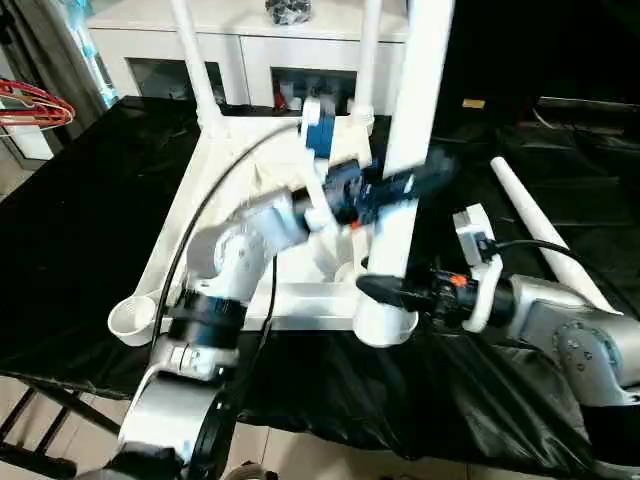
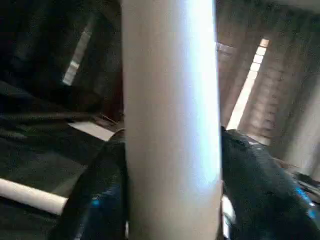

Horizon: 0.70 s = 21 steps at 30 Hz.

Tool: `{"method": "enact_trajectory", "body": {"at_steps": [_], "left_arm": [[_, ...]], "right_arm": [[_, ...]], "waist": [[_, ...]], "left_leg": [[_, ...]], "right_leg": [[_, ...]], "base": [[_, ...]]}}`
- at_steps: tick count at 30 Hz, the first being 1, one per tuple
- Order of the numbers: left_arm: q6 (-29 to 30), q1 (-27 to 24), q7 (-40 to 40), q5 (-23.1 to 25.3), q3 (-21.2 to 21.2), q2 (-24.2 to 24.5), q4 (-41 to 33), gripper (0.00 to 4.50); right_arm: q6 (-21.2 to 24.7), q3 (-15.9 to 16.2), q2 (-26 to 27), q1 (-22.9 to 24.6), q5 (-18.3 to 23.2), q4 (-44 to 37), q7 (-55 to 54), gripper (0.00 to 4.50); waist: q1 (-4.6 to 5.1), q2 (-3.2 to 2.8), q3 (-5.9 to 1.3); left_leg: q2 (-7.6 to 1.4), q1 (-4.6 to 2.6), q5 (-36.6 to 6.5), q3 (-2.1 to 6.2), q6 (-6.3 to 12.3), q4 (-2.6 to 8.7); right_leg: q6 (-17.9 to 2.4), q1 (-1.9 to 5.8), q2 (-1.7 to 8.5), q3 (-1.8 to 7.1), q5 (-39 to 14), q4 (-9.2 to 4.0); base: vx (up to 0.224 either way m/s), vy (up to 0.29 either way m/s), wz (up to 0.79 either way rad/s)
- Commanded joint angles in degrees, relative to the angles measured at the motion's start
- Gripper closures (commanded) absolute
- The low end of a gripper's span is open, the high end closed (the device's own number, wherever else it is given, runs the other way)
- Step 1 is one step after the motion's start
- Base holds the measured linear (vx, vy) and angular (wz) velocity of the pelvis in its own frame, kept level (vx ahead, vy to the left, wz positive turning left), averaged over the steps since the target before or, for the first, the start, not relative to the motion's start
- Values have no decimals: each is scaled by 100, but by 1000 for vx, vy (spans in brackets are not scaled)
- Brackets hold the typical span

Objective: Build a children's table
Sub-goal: Pick table leg

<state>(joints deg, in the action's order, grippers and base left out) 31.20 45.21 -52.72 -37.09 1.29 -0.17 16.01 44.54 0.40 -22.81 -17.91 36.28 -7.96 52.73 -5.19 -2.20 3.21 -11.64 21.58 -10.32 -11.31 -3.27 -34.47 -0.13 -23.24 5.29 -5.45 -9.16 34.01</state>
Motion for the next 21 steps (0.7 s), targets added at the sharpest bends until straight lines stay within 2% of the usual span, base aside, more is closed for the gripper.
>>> {"method": "enact_trajectory", "body": {"at_steps": [1,4,8,10,11,13,16,17,21], "left_arm": [[-105,92,344,195,8,-54,-97,154],[-245,162,1299,501,136,-265,-101,154],[-238,201,1612,581,193,-327,-76,154],[-183,189,2279,928,76,-427,-141,154],[-166,184,2363,963,65,-446,-149,154],[-150,146,2701,1078,51,-556,-150,188],[-189,123,2832,1101,72,-614,-135,188],[-218,90,2957,1095,92,-670,-150,215],[-192,69,2984,1078,100,-674,-198,241]], "right_arm": [[-143,-54,74,-96,-170,-61,-319,260],[-301,-31,250,-185,-453,-3,-807,261],[-335,-10,277,-198,-495,1,-877,261],[-413,27,391,-265,-618,-18,-1136,261],[-422,29,406,-277,-637,-19,-1175,261],[-456,31,483,-330,-738,-33,-1372,261],[-477,42,513,-346,-792,-48,-1463,261],[-494,57,550,-353,-828,-68,-1559,262],[-493,65,595,-346,-841,-83,-1612,262]], "waist": [[-14,105,-442],[-4,115,-440],[-15,114,-443],[-2,105,-441],[6,109,-445],[4,111,-442],[1,109,-444],[0,108,-443],[1,101,-444]], "left_leg": [[-135,-58,-782,91,220,352],[-129,-52,-814,93,178,349],[-116,-50,-781,89,216,345],[-133,-47,-791,99,223,352],[-131,-50,-781,96,221,348],[-119,-47,-785,90,229,343],[-110,-46,-779,90,228,343],[-110,-44,-787,90,234,343],[-111,-44,-810,92,244,346]], "right_leg": [[-1005,336,302,255,-1554,-420],[-955,340,293,250,-1575,-420],[-879,342,286,249,-1626,-431],[-876,334,283,248,-1582,-425],[-887,334,284,246,-1550,-421],[-875,336,282,247,-1603,-433],[-841,338,282,243,-1640,-444],[-838,332,276,245,-1621,-442],[-840,329,274,242,-1594,-447]], "base": [[0,0,0],[0,0,0],[0,0,0],[0,0,0],[0,0,0],[0,0,0],[0,0,0],[0,0,0],[0,0,0]]}}
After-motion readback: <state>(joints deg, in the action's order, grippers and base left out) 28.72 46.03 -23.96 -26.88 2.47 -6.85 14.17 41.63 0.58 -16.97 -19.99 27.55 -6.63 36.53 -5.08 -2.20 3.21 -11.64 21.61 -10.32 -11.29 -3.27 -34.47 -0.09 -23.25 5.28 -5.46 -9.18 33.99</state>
